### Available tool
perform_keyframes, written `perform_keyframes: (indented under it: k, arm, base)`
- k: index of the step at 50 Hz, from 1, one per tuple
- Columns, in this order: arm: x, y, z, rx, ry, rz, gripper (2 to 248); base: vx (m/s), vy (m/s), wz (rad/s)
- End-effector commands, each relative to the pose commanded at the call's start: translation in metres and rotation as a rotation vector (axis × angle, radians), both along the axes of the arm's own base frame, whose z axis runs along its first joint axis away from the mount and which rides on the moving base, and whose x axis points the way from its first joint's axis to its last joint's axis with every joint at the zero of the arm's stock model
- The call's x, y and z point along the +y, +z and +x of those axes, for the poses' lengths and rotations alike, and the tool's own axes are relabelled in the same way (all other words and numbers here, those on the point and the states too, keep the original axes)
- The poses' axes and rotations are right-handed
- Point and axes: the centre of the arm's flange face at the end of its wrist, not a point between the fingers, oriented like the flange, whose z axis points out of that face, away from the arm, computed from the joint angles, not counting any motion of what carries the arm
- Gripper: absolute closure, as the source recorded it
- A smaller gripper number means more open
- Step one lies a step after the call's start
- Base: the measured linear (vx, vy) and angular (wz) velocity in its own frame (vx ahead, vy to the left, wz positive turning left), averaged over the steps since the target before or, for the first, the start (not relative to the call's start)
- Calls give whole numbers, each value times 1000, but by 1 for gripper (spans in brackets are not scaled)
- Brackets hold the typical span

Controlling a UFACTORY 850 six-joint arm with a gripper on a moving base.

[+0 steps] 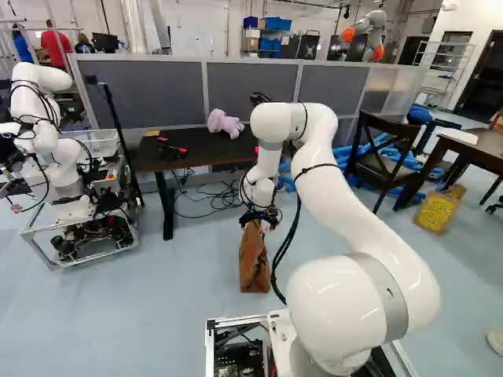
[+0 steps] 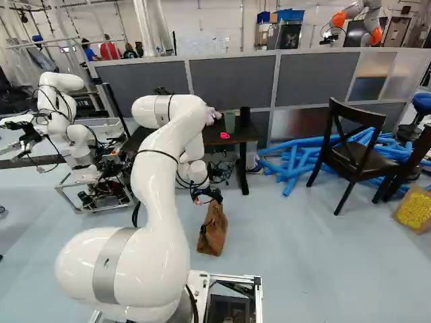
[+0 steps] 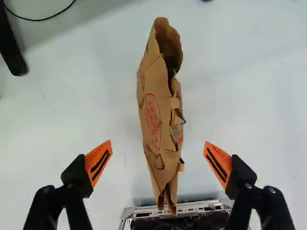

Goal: Pick up the bag on the ground and place it on the table

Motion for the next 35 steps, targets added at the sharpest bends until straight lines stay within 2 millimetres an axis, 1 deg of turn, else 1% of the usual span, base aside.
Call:
perform_keyframes:
  k: [22,35]
  arm:
    - [-1,-34,4,47,-31,8,3]
    - [-10,-54,6,56,-51,9,3]
  base:
    - [0,0,0]
    - [0,0,0]
